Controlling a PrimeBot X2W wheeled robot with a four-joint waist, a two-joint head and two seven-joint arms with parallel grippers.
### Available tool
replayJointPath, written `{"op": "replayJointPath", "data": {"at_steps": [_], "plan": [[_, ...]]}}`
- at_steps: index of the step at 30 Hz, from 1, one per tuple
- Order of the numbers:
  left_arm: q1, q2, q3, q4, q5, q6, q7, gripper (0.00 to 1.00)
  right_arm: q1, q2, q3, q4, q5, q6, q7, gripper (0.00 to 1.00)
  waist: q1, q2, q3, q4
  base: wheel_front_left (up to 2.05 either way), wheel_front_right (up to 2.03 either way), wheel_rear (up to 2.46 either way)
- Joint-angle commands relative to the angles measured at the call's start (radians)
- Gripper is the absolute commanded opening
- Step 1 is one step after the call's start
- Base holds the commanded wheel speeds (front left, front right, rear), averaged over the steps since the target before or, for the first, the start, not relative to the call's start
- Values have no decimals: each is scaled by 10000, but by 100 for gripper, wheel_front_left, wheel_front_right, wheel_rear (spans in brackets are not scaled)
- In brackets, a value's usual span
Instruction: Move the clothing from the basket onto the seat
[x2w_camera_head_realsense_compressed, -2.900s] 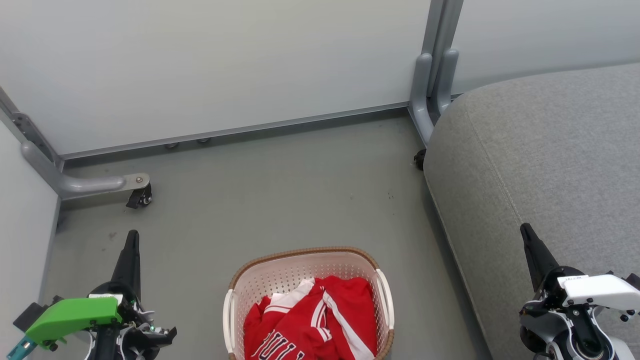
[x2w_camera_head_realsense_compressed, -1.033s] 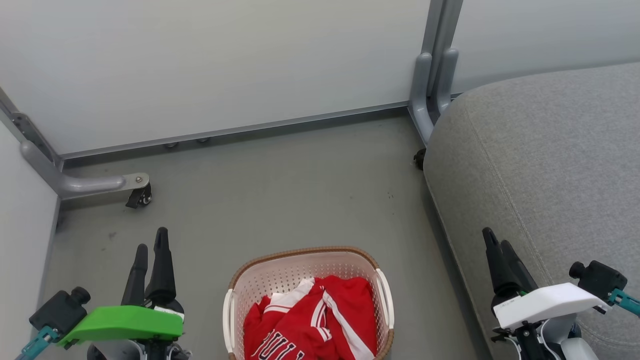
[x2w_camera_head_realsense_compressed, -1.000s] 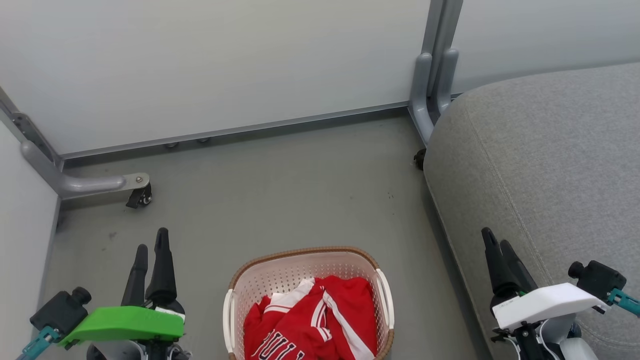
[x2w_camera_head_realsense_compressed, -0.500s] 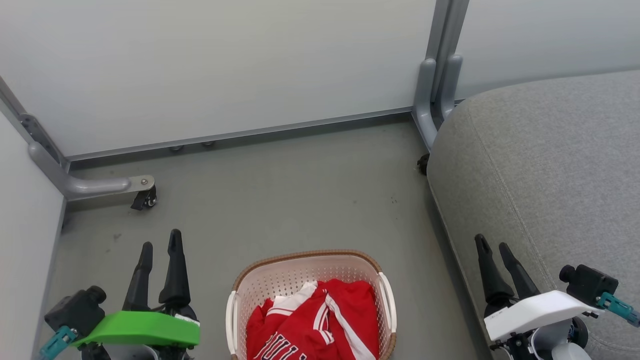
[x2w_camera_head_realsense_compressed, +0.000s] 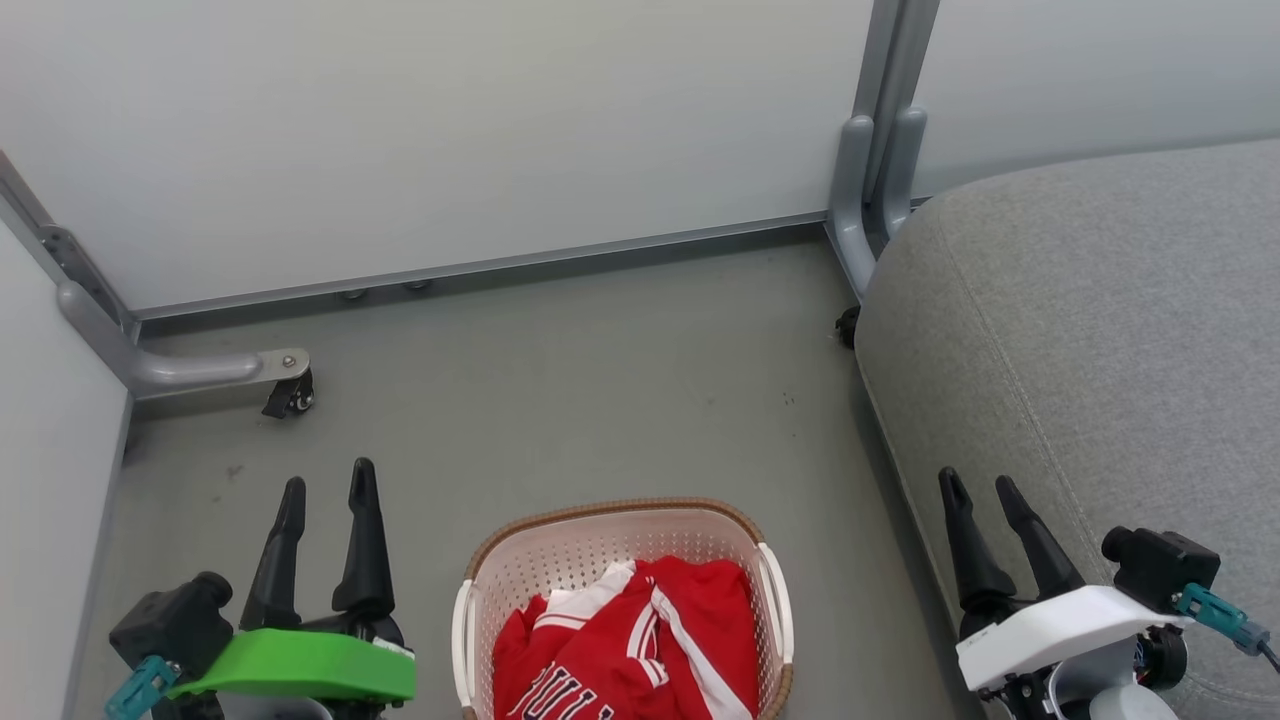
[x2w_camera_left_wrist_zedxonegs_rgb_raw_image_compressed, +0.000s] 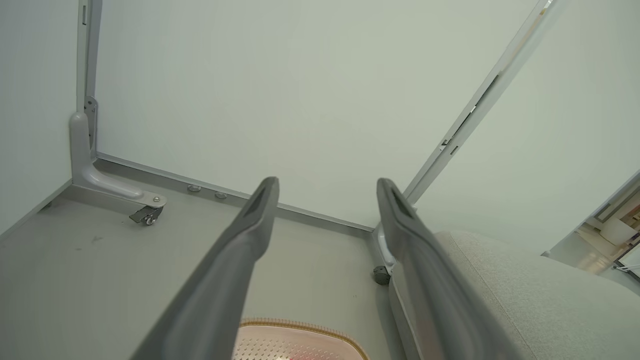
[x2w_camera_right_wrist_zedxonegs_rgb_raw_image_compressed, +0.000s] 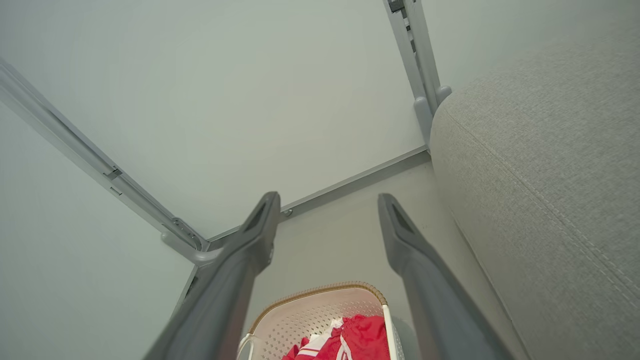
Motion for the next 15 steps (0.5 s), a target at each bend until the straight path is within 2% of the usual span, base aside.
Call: {"op": "replayJointPath", "data": {"at_steps": [1, 15], "plan": [[38, 76, -26, -140, 244, 43, -100, 100, 52, -61, 32, -125, -271, 5, -99, 100, 0, 64, 15, 1, 0, 0, 0], [146, 81, -238, -363, 1498, 107, -441, 100, 72, -70, 180, -236, -1524, 4, -431, 100, 0, 76, 58, 29, 0, 0, 0]]}}
